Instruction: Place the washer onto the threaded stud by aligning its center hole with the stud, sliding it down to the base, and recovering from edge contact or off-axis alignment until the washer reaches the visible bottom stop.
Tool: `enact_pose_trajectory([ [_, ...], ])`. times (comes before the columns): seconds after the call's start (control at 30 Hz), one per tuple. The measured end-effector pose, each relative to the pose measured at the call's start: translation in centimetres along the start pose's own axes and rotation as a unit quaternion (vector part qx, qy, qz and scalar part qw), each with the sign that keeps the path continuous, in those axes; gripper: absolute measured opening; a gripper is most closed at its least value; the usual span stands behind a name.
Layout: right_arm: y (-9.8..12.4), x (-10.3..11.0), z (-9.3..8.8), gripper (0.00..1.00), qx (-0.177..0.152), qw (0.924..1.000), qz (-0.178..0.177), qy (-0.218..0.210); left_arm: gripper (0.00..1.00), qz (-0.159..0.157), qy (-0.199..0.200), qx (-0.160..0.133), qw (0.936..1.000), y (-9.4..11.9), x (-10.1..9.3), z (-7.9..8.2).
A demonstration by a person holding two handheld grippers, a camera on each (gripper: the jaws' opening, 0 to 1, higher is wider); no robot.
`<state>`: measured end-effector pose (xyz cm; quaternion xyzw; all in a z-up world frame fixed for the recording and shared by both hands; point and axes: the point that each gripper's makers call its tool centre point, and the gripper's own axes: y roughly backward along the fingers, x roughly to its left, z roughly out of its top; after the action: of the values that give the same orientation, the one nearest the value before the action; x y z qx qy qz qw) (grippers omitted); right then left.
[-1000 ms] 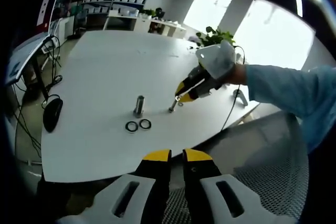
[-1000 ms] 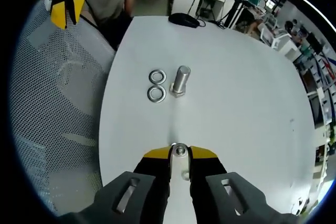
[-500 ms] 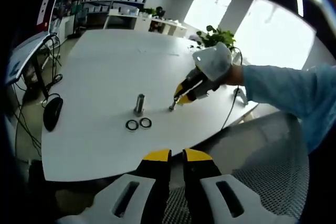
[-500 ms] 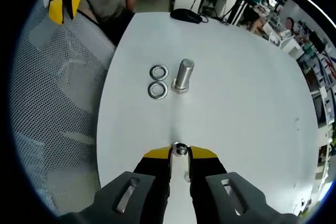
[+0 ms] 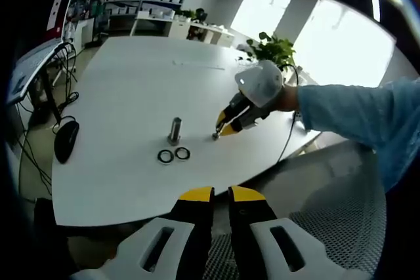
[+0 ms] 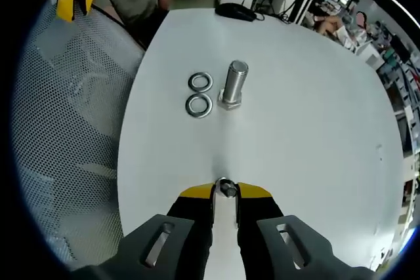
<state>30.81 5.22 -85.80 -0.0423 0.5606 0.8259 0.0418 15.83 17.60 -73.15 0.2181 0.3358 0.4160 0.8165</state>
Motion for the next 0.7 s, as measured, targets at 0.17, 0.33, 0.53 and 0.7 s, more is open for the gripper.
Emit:
enact_pose_trajectory([
  [0.17,-0.37,0.13,-0.07,0.13,0.003,1.0000,0.005,0.001,0.06,0.000,0.001,0.001,1.0000,-0.01,0.03,-0.02],
  [0.33,-0.71,0.17,-0.21,0.13,0.005,0.9999,0.009,0.002,0.06,0.001,0.002,0.001,1.0000,-0.01,0.06,-0.02],
  [0.53,-0.97,0.17,-0.21,0.13,0.007,0.9999,0.013,0.003,0.06,0.001,0.003,0.002,1.0000,-0.02,0.08,-0.03],
  [0.7,-1.06,0.17,-0.08,0.13,-0.003,0.9997,0.018,-0.016,0.06,0.001,0.003,0.002,1.0000,-0.04,0.10,0.00],
])
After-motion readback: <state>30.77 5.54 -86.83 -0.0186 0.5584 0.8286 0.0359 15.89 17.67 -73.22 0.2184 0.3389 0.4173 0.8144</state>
